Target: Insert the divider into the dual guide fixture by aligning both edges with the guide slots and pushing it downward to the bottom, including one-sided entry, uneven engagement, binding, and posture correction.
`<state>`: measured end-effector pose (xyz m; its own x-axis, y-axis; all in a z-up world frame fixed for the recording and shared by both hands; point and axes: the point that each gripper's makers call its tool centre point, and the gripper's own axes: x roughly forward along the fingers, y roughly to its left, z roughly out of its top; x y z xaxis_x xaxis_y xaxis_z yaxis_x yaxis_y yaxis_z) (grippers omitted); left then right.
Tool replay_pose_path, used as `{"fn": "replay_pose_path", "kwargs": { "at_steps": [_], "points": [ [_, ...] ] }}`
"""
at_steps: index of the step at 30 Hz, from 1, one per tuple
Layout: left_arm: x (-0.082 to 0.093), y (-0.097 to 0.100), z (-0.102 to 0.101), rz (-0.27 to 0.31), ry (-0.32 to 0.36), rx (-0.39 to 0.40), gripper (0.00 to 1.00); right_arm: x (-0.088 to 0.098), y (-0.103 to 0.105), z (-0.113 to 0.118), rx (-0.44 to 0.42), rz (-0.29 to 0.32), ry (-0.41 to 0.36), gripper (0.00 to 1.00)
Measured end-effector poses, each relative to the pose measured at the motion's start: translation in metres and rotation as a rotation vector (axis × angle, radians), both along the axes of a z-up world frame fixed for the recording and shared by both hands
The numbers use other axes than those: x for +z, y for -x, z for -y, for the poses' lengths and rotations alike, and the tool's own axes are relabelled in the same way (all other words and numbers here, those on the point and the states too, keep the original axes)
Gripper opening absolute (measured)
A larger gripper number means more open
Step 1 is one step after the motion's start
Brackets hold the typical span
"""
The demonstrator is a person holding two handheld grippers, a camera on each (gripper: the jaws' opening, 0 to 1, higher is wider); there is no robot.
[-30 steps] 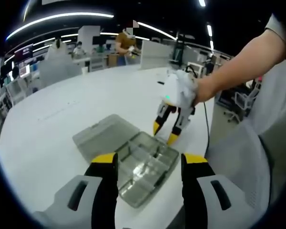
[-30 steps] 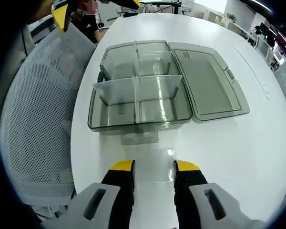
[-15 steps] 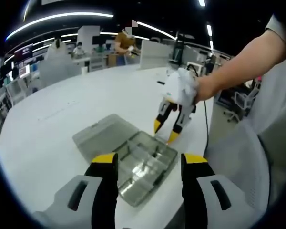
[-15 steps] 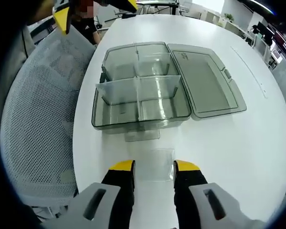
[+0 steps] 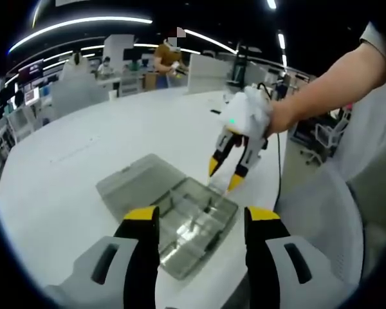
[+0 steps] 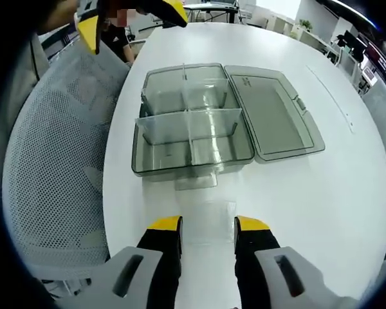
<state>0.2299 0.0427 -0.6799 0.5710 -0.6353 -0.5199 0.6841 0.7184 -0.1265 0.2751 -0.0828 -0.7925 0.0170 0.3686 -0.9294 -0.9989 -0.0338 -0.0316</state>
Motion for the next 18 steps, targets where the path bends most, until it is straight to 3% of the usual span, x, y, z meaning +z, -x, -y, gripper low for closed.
{"fn": "replay_pose_path", "kwargs": {
  "at_steps": [18],
  "points": [
    [-0.005,0.007,0.004,-0.013,0.009,-0.002,0.51,0.017,0.011,-0.006,0.001,0.037,-0.032,0.27]
  ]
}}
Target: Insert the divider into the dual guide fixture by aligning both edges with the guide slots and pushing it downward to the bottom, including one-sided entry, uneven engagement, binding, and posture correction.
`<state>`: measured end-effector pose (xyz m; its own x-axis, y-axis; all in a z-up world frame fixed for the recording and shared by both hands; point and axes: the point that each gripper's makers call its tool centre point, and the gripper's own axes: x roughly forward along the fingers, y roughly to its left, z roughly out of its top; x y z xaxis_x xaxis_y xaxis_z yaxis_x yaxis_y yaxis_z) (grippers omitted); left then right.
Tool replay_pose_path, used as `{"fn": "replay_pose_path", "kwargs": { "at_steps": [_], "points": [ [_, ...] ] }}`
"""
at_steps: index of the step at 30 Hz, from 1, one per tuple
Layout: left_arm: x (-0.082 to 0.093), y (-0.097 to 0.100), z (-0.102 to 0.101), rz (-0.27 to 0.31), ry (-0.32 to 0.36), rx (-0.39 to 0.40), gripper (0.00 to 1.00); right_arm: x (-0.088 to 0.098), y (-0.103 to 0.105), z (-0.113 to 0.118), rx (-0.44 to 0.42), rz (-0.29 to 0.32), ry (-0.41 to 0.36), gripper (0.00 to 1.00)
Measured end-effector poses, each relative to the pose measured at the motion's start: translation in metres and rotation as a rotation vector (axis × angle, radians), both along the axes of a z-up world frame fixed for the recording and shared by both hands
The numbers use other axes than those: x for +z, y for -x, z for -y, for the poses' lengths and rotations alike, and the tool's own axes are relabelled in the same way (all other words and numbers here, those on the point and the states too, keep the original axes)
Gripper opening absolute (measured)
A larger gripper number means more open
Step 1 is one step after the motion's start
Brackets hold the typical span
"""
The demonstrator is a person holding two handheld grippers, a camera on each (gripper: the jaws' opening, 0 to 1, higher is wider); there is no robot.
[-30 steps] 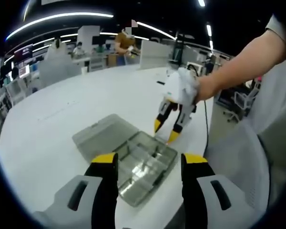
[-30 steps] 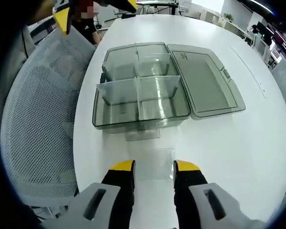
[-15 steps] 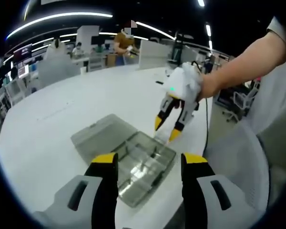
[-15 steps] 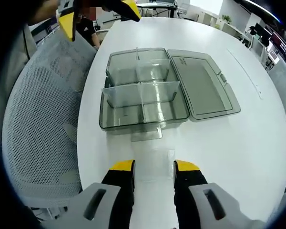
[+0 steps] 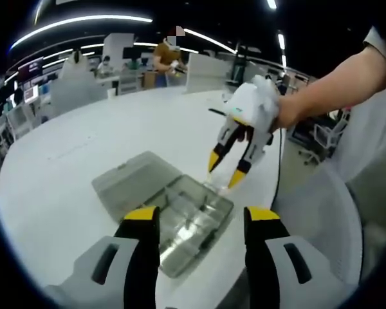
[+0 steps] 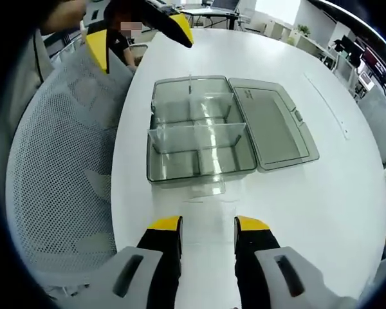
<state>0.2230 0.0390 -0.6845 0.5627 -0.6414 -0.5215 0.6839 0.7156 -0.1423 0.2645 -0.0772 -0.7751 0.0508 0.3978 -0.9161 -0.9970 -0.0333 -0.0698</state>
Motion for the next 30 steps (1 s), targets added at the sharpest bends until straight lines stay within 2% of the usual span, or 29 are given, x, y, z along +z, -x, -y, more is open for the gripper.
{"fn": "replay_pose_path", "kwargs": {
  "at_steps": [30],
  "points": [
    [-0.007,-0.001,0.006,-0.048,0.019,0.009,0.47,0.037,0.017,-0.028,0.041,0.08,-0.085,0.27]
  ]
}}
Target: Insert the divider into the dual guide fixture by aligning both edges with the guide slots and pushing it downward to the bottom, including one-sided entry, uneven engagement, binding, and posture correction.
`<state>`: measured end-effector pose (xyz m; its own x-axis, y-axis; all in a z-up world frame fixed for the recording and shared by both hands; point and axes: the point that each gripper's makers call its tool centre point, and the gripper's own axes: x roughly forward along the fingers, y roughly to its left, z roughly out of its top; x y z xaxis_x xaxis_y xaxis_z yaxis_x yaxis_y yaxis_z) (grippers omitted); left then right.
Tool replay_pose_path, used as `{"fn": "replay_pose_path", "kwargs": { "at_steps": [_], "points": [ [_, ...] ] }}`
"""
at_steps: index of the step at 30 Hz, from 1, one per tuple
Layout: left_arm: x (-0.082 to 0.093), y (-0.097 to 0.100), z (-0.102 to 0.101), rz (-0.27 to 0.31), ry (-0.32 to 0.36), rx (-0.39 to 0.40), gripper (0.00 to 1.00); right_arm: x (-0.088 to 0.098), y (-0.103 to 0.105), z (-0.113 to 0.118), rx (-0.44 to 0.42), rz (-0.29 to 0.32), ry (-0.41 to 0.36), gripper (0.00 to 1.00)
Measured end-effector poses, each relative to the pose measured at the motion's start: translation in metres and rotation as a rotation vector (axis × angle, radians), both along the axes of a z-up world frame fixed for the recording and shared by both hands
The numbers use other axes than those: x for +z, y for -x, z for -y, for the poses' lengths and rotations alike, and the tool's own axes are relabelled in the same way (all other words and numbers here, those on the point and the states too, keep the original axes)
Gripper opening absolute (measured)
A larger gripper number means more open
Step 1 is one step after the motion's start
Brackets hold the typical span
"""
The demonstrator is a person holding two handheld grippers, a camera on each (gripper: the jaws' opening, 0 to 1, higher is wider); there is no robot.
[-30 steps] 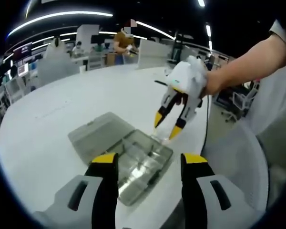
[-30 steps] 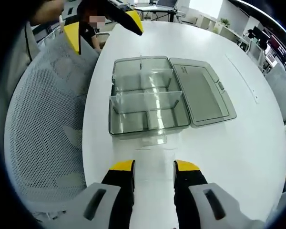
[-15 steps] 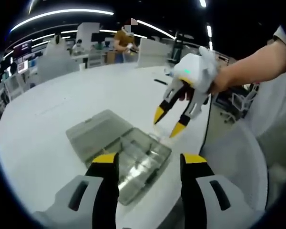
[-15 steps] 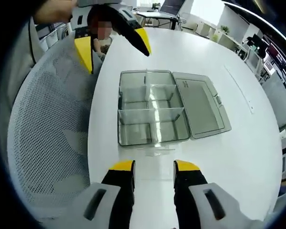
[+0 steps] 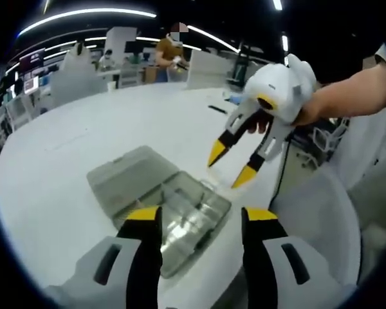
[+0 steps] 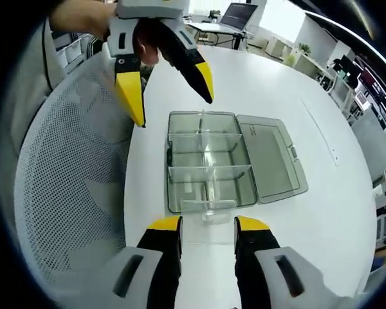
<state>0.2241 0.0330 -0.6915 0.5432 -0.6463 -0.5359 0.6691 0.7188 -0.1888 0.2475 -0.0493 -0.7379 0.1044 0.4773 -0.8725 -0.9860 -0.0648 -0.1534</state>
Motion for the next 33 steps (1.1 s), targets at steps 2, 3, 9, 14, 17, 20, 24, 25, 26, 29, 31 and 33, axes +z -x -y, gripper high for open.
{"fn": "replay_pose_path", "kwargs": {
  "at_steps": [2,3,9,14,17,20,24,25,26,29,31,33],
  "points": [
    [0.0,0.0,0.001,-0.004,0.002,0.001,0.47,0.001,0.0,-0.001,0.003,0.002,-0.003,0.27],
    [0.0,-0.001,0.001,-0.005,0.002,0.001,0.47,0.002,0.001,-0.002,0.005,0.005,-0.004,0.27],
    [0.0,-0.002,0.004,-0.014,0.015,0.007,0.46,0.01,0.005,-0.01,0.015,0.018,-0.025,0.27],
    [0.002,-0.003,0.006,-0.025,0.027,0.014,0.44,0.019,0.008,-0.021,0.033,0.034,-0.047,0.27],
    [0.004,-0.005,0.007,-0.031,0.033,0.019,0.43,0.022,0.009,-0.026,0.041,0.041,-0.057,0.27],
    [0.006,-0.006,0.008,-0.035,0.045,0.022,0.41,0.025,0.01,-0.029,0.05,0.048,-0.061,0.27],
    [0.008,-0.006,0.01,-0.047,0.059,0.024,0.38,0.029,0.011,-0.033,0.059,0.056,-0.069,0.27],
    [0.009,-0.006,0.011,-0.051,0.062,0.024,0.37,0.03,0.012,-0.034,0.062,0.058,-0.071,0.27],
    [0.008,-0.006,0.011,-0.054,0.063,0.025,0.36,0.031,0.012,-0.035,0.064,0.06,-0.072,0.27],
    [0.01,-0.006,0.011,-0.074,0.083,0.037,0.34,0.032,0.013,-0.036,0.07,0.067,-0.077,0.27],
    [0.011,-0.007,0.011,-0.082,0.096,0.046,0.32,0.033,0.014,-0.038,0.074,0.07,-0.08,0.27],
    [0.011,-0.007,0.011,-0.098,0.111,0.057,0.3,0.035,0.015,-0.039,0.078,0.074,-0.081,0.27]
  ]
}}
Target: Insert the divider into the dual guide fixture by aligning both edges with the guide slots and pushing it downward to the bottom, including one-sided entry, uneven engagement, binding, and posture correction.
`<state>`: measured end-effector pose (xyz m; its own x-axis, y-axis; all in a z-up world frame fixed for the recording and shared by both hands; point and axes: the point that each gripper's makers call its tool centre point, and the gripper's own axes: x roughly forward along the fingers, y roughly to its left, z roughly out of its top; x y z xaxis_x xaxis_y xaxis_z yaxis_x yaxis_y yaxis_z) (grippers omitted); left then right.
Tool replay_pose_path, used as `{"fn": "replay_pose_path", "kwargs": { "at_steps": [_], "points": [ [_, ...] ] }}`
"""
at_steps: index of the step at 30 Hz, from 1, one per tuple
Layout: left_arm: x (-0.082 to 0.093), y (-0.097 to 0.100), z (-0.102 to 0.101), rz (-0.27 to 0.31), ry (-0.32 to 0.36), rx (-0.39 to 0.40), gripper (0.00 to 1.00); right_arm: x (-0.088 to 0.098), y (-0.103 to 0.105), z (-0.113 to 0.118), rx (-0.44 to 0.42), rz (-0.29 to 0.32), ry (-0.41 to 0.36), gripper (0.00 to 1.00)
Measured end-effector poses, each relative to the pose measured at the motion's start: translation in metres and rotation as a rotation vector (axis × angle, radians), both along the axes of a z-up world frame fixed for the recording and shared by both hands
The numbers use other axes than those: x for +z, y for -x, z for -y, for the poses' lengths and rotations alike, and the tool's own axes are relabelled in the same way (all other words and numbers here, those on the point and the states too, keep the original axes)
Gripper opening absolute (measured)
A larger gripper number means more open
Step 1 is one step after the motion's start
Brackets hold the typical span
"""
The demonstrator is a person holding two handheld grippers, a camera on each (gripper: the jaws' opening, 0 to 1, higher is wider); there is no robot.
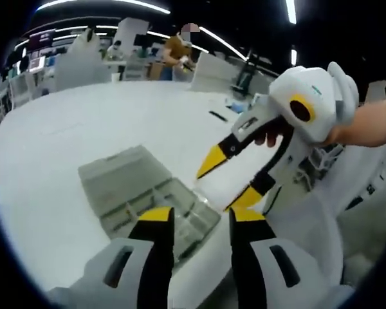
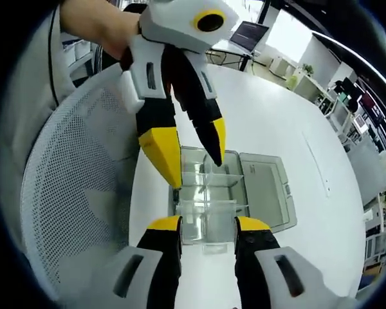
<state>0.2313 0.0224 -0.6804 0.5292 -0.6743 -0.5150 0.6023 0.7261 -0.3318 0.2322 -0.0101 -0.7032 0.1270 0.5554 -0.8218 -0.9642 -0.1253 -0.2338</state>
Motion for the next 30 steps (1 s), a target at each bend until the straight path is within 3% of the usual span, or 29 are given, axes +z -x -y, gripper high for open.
{"fn": "replay_pose_path", "kwargs": {
  "at_steps": [14,30],
  "points": [
    [0.002,0.004,0.005,-0.072,0.059,0.029,0.17,0.006,0.005,-0.006,0.013,0.021,-0.018,0.27],
    [0.005,0.004,0.007,-0.129,0.122,0.069,0.09,0.014,0.011,-0.015,0.037,0.056,-0.032,0.27]
  ]
}}
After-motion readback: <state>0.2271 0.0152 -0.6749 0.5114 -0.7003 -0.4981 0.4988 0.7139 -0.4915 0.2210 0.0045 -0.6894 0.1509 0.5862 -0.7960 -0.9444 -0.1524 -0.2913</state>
